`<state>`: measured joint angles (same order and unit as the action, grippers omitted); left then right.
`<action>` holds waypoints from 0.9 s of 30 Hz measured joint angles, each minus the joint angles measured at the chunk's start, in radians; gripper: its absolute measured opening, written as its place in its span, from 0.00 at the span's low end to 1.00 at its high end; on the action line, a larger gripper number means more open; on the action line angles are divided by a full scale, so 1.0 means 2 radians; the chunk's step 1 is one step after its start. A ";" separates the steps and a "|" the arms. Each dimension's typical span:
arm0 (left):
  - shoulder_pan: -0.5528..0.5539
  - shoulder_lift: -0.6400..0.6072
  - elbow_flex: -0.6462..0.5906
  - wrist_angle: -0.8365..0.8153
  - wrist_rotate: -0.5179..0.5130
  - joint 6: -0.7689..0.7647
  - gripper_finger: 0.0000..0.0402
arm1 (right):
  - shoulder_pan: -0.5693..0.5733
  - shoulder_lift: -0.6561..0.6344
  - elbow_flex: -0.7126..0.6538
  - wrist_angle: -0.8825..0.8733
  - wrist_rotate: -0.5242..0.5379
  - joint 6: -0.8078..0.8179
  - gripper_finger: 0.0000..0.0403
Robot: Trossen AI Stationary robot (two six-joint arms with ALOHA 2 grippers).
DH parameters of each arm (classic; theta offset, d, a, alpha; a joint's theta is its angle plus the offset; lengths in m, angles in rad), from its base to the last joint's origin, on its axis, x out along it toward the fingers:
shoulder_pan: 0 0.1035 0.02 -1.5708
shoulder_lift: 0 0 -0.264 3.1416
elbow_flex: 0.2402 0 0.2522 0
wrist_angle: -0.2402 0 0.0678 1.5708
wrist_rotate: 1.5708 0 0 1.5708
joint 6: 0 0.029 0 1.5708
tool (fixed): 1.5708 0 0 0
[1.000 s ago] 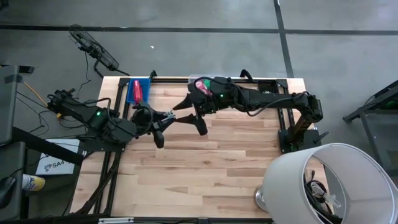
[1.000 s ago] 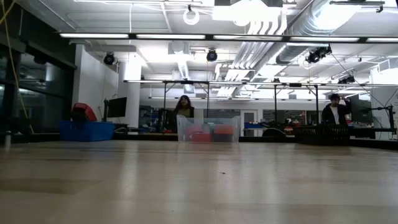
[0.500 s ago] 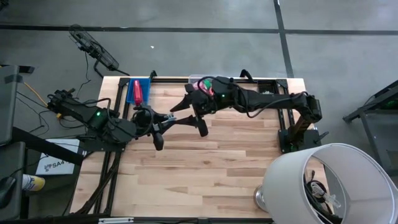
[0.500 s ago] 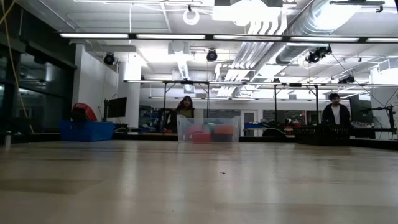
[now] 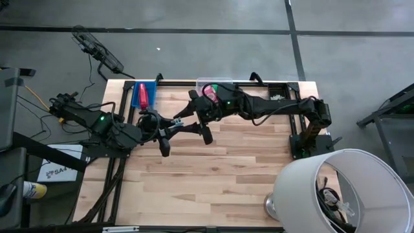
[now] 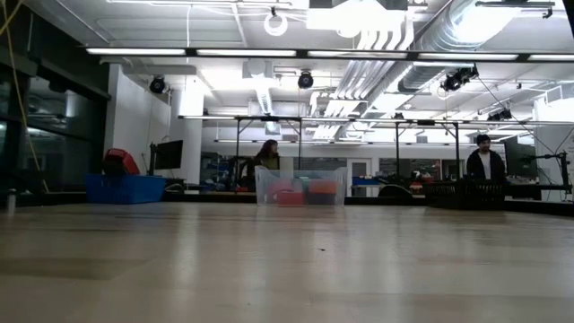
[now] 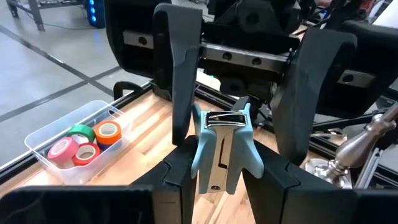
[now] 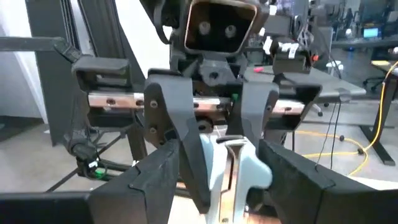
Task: Pick and place Stapler, Stapler remover, tape
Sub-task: Put the blue staple remover into the black bin
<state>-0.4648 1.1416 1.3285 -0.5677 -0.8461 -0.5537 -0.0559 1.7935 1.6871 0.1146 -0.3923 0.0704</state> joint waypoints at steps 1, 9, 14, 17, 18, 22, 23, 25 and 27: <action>0.000 0.000 0.000 0.000 0.001 0.000 0.26 | 0.000 0.000 0.000 0.003 0.000 0.000 0.53; 0.000 0.000 0.000 -0.001 0.003 0.000 0.26 | 0.000 0.000 0.000 0.008 -0.004 0.005 0.45; 0.000 0.000 0.000 0.000 0.005 0.000 0.26 | 0.000 0.000 0.000 0.005 -0.002 0.001 0.41; 0.000 0.000 0.000 0.000 0.006 0.000 0.26 | 0.000 0.000 0.000 -0.001 -0.001 0.000 0.38; 0.000 0.000 0.000 0.000 0.007 0.000 0.26 | 0.000 0.000 0.000 -0.004 -0.001 0.000 0.38; 0.000 0.000 0.000 -0.001 0.009 0.000 0.26 | 0.000 0.002 0.000 -0.006 -0.005 0.001 0.36; 0.000 0.000 0.000 -0.001 0.010 0.000 0.26 | 0.000 0.002 0.000 -0.008 -0.006 0.001 0.36; 0.000 0.000 0.000 -0.002 0.012 0.000 0.26 | 0.000 0.002 0.001 -0.012 -0.005 0.001 0.36; 0.000 0.000 0.000 -0.002 0.012 0.000 0.26 | -0.001 0.002 0.001 -0.013 -0.002 0.007 0.37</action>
<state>-0.4648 1.1419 1.3277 -0.5713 -0.8223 -0.5537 -0.0570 1.7969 1.6882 0.0883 -0.3964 0.0840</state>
